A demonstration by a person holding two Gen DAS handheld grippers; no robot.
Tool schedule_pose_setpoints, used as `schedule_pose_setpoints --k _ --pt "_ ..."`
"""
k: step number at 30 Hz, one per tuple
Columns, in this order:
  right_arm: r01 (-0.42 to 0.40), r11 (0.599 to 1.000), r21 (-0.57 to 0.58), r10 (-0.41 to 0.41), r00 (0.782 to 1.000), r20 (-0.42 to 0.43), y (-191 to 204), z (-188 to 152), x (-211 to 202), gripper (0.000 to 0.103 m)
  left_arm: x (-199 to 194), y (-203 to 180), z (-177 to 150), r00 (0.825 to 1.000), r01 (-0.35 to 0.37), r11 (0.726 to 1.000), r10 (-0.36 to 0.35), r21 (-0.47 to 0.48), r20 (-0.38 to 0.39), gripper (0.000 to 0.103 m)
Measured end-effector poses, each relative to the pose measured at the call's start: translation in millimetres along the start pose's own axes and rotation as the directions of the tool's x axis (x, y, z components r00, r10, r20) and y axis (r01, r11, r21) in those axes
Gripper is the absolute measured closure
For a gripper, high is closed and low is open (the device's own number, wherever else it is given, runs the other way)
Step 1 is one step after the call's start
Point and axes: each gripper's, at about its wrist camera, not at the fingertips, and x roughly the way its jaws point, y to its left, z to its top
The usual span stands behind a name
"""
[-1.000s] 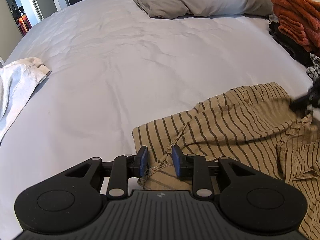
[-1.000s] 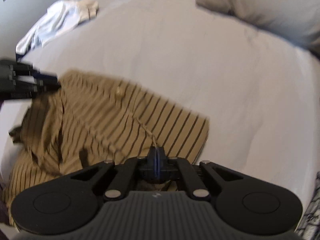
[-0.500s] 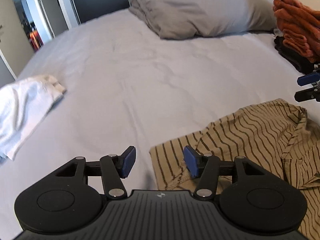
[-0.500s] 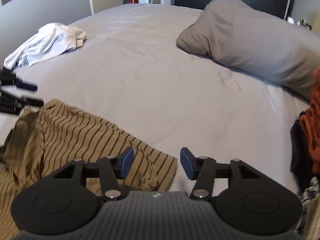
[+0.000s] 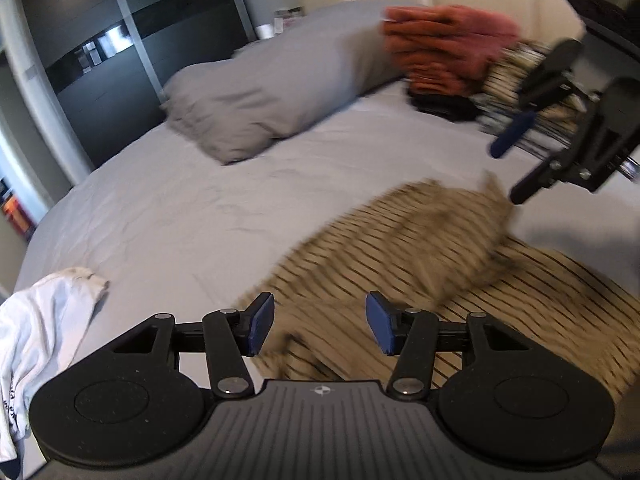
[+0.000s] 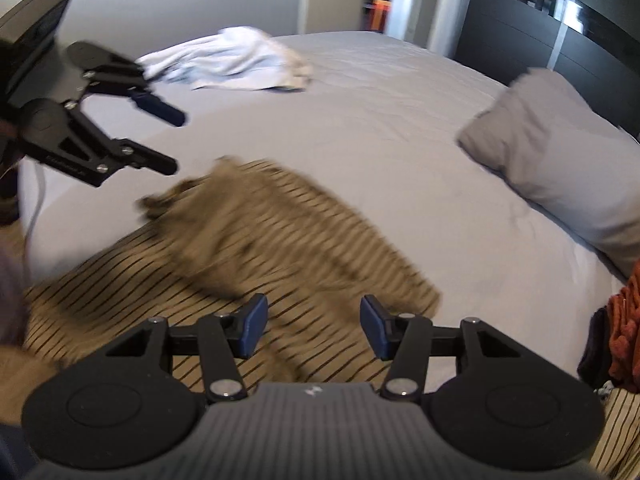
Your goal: Fold clothes
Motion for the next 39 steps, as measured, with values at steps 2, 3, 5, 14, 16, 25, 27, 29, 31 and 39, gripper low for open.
schedule_pose_setpoints --k 2,3,5,14,16,25,27,29,31,39 --pt "-0.002 0.999 -0.040 0.002 1.000 -0.010 21 -12 -12 0.043 -14 -20 -12 1.000 0.026 0.998 -0.026 0.051 -0.005 0.053" --pt "-0.005 0.998 -0.061 0.004 1.000 -0.012 31 -19 -17 0.042 -22 -31 -18 0.999 0.037 0.996 -0.036 0.081 -0.009 0.053" --pt "-0.015 0.995 -0.098 0.012 0.999 -0.031 52 -34 -25 0.038 -35 -52 -31 0.998 0.056 0.989 -0.055 0.136 -0.015 0.053" --pt "-0.099 0.974 -0.204 0.071 0.988 -0.141 137 -97 -31 0.024 -65 -137 -90 0.994 0.108 0.943 -0.098 0.316 -0.047 0.042" --pt "-0.109 0.963 -0.246 0.070 0.984 -0.164 153 -111 -27 0.024 -63 -156 -105 0.991 0.126 0.923 -0.105 0.363 -0.079 0.042" --pt "-0.002 0.896 -0.444 -0.081 0.982 -0.169 180 -141 1 0.023 -27 -189 -158 0.980 0.096 0.875 0.000 0.475 -0.197 0.042" --pt "0.012 0.895 -0.447 -0.102 0.979 -0.179 176 -143 7 0.024 -22 -184 -163 0.975 0.097 0.869 0.014 0.485 -0.220 0.042" --pt "0.021 0.904 -0.426 -0.110 0.976 -0.187 169 -143 9 0.026 -20 -177 -161 0.974 0.107 0.883 0.000 0.458 -0.228 0.041" --pt "0.035 0.918 -0.395 -0.118 0.976 -0.186 163 -140 11 0.029 -17 -171 -155 0.970 0.105 0.901 0.000 0.421 -0.241 0.043" --pt "-0.007 0.920 -0.392 -0.088 0.970 -0.225 160 -138 21 0.033 -14 -160 -146 0.972 0.114 0.901 -0.015 0.418 -0.233 0.074"
